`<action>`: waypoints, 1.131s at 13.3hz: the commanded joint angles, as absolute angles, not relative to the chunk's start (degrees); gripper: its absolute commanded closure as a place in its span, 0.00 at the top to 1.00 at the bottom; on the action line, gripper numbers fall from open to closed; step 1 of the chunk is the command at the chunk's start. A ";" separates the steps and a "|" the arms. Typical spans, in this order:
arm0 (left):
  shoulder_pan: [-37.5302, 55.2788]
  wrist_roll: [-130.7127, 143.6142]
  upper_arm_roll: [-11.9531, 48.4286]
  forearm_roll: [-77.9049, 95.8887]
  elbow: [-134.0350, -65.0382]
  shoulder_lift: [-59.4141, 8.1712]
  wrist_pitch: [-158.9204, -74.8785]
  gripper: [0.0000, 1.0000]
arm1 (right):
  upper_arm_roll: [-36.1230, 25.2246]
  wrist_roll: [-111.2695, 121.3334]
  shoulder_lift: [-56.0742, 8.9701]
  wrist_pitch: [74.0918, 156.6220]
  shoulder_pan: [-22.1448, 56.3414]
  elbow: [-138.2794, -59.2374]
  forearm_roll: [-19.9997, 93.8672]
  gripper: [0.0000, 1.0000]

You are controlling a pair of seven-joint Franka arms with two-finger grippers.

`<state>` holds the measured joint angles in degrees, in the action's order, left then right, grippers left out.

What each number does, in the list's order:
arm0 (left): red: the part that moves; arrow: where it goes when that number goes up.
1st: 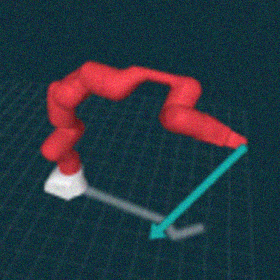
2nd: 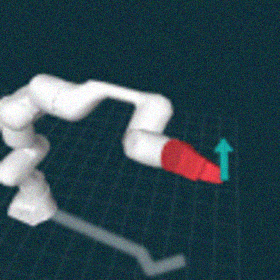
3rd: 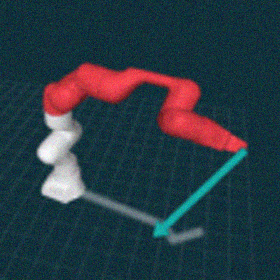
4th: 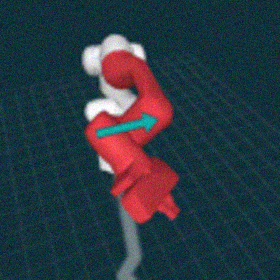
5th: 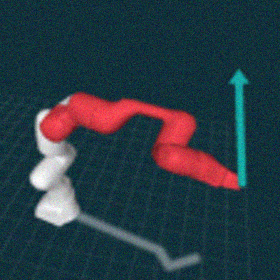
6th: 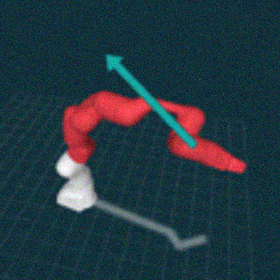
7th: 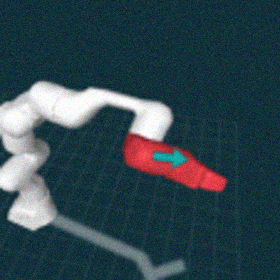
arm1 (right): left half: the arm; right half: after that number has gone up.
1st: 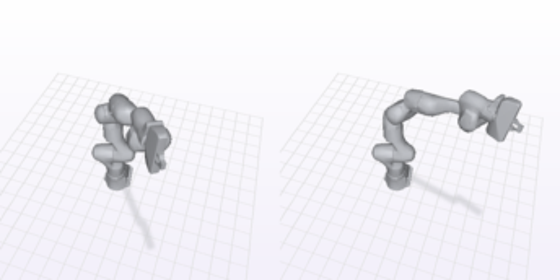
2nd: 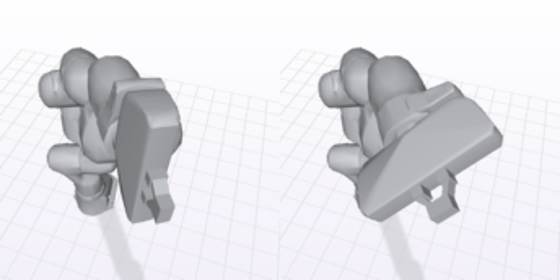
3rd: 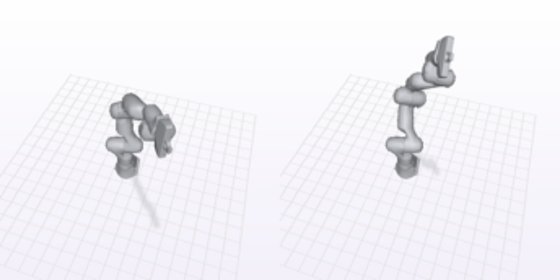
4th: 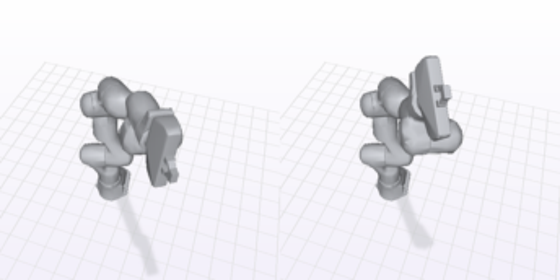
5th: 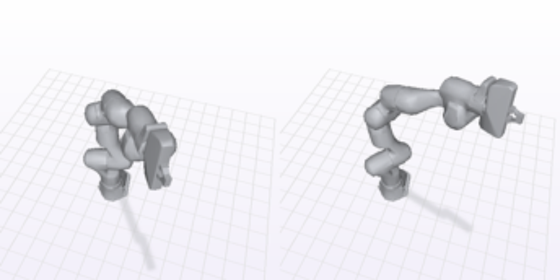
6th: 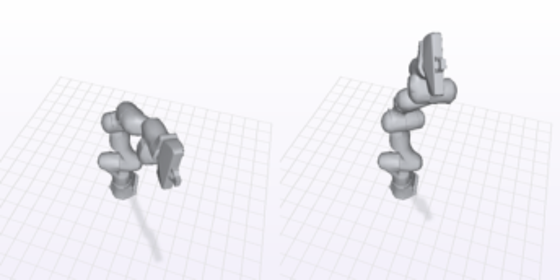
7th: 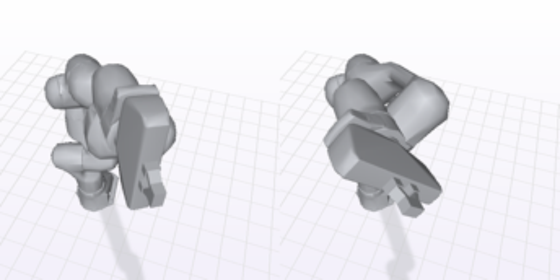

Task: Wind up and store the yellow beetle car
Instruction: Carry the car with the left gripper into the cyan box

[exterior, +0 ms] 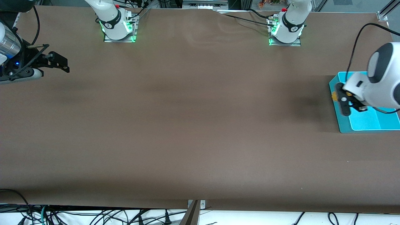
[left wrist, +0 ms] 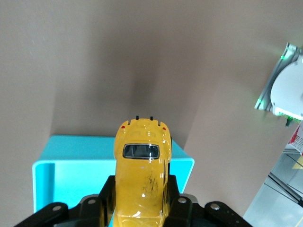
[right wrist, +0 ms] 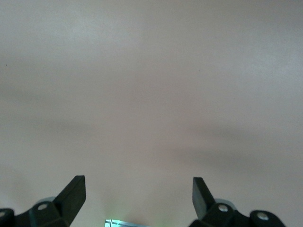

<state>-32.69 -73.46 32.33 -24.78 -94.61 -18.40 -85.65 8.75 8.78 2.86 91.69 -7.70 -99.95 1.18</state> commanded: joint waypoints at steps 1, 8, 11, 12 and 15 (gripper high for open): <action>-38.65 -81.53 33.31 -27.76 -93.16 -19.42 -84.64 0.09 | 8.70 7.73 2.72 90.09 -7.29 -98.61 0.88 1.00; -52.64 -93.08 33.31 -29.79 -97.45 -27.33 -96.74 0.05 | 8.44 7.73 2.55 88.77 -7.29 -98.61 0.97 1.00; -55.63 -92.99 33.22 -30.15 -102.03 -29.95 -106.50 0.05 | 8.44 7.73 2.55 88.77 -7.29 -98.53 0.97 1.00; -55.72 -92.90 33.14 -30.84 -101.87 -31.97 -107.74 0.06 | 8.44 7.73 2.55 88.94 -7.29 -98.53 0.97 1.00; -57.30 -92.29 33.05 -35.15 -101.52 -37.42 -112.32 0.11 | 8.44 7.73 2.55 88.68 -7.38 -98.61 0.97 1.00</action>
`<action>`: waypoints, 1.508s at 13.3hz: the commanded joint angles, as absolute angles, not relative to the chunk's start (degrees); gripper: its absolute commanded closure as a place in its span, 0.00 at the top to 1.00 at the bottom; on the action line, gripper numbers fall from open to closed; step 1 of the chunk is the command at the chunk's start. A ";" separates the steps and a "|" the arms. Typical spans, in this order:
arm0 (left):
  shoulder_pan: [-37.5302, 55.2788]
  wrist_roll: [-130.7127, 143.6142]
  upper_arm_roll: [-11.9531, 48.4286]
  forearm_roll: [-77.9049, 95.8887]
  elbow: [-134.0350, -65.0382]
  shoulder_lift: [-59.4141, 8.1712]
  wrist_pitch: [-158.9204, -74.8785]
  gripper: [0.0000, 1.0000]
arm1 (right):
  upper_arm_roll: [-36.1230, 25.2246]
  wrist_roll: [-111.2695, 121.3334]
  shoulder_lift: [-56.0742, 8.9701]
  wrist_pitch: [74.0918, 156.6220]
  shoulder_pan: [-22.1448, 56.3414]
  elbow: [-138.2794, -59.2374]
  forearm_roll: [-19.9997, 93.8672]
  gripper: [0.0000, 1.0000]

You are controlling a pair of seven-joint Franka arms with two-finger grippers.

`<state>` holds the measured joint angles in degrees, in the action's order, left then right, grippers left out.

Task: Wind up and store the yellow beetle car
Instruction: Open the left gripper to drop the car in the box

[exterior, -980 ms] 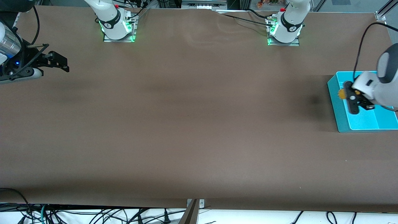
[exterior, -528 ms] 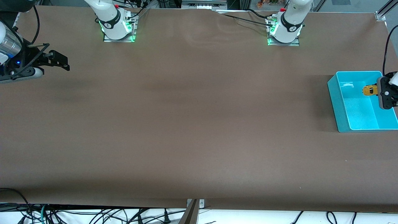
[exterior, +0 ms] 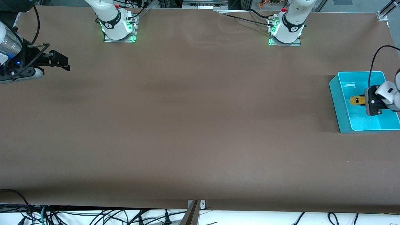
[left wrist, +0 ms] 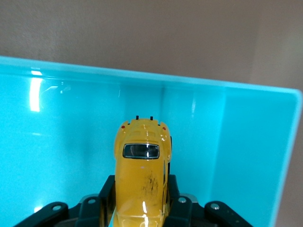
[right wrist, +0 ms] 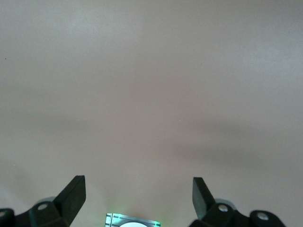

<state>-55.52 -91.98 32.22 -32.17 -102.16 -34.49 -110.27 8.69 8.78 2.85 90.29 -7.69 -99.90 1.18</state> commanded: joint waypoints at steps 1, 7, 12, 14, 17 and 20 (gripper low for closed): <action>-57.48 -92.29 33.13 -36.55 -101.08 -38.57 -112.41 0.31 | 8.35 7.73 2.46 88.86 -7.38 -98.53 0.97 1.00; -57.48 -92.73 34.10 -35.16 -98.01 -37.19 -108.57 1.00 | 8.35 7.73 2.46 88.86 -7.38 -98.53 1.05 1.00; -56.95 -89.40 43.40 -30.95 -82.30 -35.07 -85.21 1.00 | 8.35 7.65 2.46 89.03 -7.38 -98.53 1.05 1.00; -57.04 -80.65 47.52 -27.97 -79.46 -33.32 -80.17 1.00 | 8.35 7.65 2.46 89.12 -7.38 -98.53 1.05 1.00; -55.90 -64.48 54.81 -25.22 -79.10 -31.29 -79.80 1.00 | 8.35 7.73 2.46 89.38 -7.38 -98.53 1.05 1.00; -55.11 -49.62 61.94 -25.22 -78.93 -31.29 -79.98 1.00 | 8.35 7.73 2.37 89.47 -7.56 -98.53 1.05 1.00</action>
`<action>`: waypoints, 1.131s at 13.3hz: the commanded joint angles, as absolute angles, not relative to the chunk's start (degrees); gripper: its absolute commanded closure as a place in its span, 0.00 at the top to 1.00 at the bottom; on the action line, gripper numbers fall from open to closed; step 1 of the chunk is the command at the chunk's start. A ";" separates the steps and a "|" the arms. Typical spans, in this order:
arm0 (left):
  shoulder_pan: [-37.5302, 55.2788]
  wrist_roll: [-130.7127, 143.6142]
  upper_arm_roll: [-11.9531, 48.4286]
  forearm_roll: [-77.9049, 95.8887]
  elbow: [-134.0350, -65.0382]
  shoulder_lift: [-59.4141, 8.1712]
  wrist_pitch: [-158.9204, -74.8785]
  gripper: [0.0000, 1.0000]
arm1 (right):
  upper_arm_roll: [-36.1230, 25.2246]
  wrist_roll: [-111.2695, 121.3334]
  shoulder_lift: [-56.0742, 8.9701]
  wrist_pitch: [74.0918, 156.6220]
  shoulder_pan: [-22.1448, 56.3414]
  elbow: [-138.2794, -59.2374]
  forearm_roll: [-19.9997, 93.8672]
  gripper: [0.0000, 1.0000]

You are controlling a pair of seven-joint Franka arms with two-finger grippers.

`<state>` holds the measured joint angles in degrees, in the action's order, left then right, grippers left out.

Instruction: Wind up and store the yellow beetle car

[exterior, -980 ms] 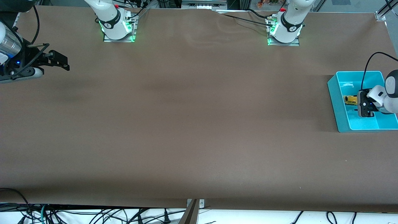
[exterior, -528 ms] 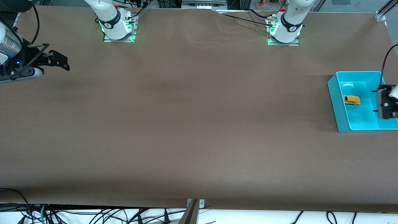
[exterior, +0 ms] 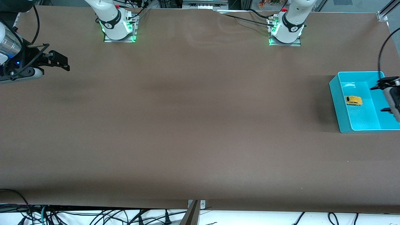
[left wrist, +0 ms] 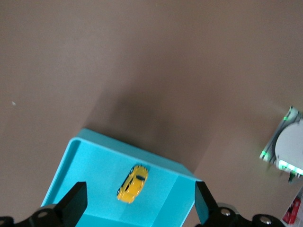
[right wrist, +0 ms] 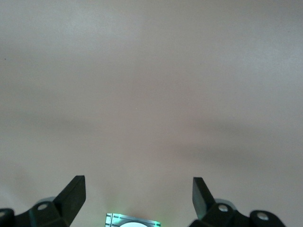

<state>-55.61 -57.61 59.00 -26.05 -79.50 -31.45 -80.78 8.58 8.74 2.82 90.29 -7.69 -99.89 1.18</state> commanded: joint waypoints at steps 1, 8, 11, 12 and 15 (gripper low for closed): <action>-54.41 -45.57 63.53 -25.31 -78.93 -31.29 -79.98 1.00 | 8.35 7.73 2.46 89.39 -7.47 -98.53 1.05 1.00; -39.08 -29.45 50.35 -15.77 -81.74 -16.80 -84.73 1.00 | 8.26 7.73 2.11 89.47 -7.65 -98.53 1.05 1.00; -26.41 -24.12 33.09 -7.49 -82.52 -12.85 -86.21 1.00 | 8.26 7.73 2.11 89.47 -7.65 -98.53 1.05 1.00; -23.32 -19.21 28.96 -6.77 -82.88 -11.61 -87.09 1.00 | 8.17 7.73 2.11 89.47 -7.65 -98.53 1.05 1.00; -12.35 -4.62 17.02 -4.76 -86.03 -7.75 -88.58 1.00 | 8.17 7.73 2.02 89.47 -7.65 -98.53 1.05 1.00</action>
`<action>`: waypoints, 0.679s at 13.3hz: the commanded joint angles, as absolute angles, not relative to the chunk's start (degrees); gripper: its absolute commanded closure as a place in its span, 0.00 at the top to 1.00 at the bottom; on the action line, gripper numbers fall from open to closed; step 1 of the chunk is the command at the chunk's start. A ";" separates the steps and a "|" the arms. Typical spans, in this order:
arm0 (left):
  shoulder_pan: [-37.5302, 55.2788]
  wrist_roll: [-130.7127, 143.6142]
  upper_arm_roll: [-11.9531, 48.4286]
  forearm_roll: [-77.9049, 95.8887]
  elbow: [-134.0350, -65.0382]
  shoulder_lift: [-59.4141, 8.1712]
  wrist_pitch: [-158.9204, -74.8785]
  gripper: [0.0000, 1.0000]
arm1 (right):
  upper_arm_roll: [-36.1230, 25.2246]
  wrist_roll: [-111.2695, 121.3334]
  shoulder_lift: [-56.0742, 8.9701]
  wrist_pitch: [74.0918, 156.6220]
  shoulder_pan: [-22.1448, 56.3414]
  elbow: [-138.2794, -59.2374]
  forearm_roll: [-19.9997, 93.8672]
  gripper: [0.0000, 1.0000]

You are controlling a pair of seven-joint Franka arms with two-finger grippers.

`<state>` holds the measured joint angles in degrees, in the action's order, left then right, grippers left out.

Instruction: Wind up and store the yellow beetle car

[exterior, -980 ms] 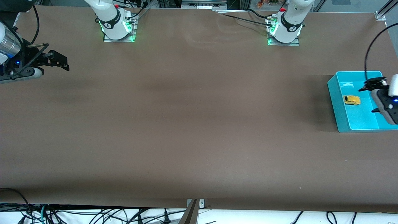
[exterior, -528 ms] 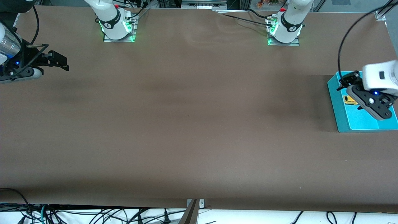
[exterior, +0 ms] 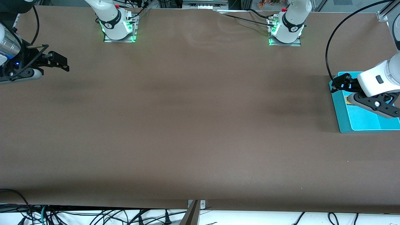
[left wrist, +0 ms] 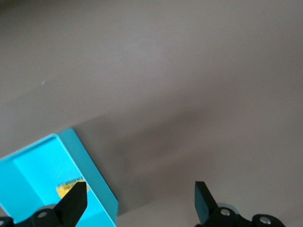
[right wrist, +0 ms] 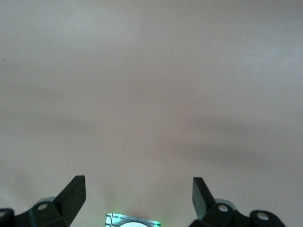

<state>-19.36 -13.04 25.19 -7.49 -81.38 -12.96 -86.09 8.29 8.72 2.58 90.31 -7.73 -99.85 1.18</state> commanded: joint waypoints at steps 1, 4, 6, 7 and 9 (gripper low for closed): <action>-6.13 -1.96 9.74 -3.53 -87.09 -6.26 -89.29 1.00 | 8.17 7.73 2.11 89.47 -7.65 -98.53 1.05 1.00; 0.17 -1.31 0.19 1.03 -98.72 1.19 -96.89 1.00 | 8.17 7.73 2.02 89.47 -7.65 -98.53 1.05 1.00; 0.17 -1.15 -0.53 2.81 -103.62 4.74 -98.71 1.00 | 8.09 7.73 2.02 89.47 -7.65 -98.53 1.05 1.00; 0.09 -0.97 -0.44 2.81 -103.54 4.83 -97.83 1.00 | 8.09 7.73 2.02 89.47 -7.65 -98.53 1.05 1.00; 0.26 -0.97 -0.09 0.63 -102.14 4.40 -97.56 1.00 | 8.09 7.73 2.02 89.30 -7.65 -98.53 1.05 1.00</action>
